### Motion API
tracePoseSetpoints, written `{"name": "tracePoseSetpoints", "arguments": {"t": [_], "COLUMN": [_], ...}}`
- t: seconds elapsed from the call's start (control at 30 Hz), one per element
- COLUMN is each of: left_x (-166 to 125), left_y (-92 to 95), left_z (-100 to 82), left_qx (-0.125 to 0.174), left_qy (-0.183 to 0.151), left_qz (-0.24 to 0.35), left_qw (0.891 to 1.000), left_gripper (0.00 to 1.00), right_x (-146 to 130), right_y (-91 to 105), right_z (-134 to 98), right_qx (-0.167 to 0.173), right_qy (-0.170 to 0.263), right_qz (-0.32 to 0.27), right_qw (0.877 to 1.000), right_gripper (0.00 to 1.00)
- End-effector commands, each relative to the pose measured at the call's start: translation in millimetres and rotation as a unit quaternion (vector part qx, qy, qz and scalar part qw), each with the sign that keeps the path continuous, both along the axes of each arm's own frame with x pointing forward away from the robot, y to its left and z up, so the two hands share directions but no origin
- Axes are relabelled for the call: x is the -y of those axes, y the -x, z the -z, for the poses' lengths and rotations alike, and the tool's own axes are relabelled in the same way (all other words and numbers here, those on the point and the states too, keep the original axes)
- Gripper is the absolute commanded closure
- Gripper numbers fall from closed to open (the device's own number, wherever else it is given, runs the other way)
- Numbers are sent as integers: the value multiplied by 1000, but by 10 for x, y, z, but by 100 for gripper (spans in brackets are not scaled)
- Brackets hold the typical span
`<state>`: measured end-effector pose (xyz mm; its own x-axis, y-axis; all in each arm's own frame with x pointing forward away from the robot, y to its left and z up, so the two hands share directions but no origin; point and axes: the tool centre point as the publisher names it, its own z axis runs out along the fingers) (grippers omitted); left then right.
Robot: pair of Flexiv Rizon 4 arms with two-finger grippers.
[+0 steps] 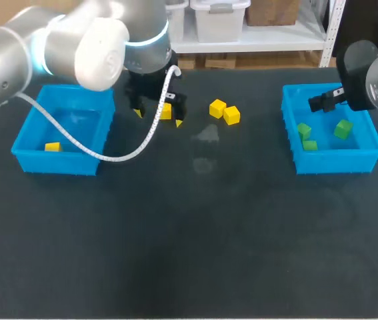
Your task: Put the green cubes in the right bin and the yellow cubes in the left bin.
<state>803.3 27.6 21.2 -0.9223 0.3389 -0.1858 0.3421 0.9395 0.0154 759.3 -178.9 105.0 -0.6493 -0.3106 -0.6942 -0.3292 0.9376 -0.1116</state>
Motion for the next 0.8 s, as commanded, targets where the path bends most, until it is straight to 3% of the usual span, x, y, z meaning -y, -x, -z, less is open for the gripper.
{"name": "tracePoseSetpoints", "arguments": {"t": [0.03,0.4,0.77,0.8], "left_x": [103,178,187,184], "left_y": [-196,-425,-436,-438], "left_z": [51,140,298,306], "left_qx": [-11,-21,-34,-35], "left_qy": [-7,-25,-46,-45], "left_qz": [-7,-13,-12,-13], "left_qw": [1000,999,998,998], "left_gripper": [0,0,0,28], "right_x": [-1,-1,-1,-1], "right_y": [4,4,4,4], "right_z": [16,16,16,16], "right_qx": [4,4,4,4], "right_qy": [-1,-1,-1,-1], "right_qz": [0,0,0,0], "right_qw": [1000,1000,1000,1000], "right_gripper": [0,0,0,0]}}
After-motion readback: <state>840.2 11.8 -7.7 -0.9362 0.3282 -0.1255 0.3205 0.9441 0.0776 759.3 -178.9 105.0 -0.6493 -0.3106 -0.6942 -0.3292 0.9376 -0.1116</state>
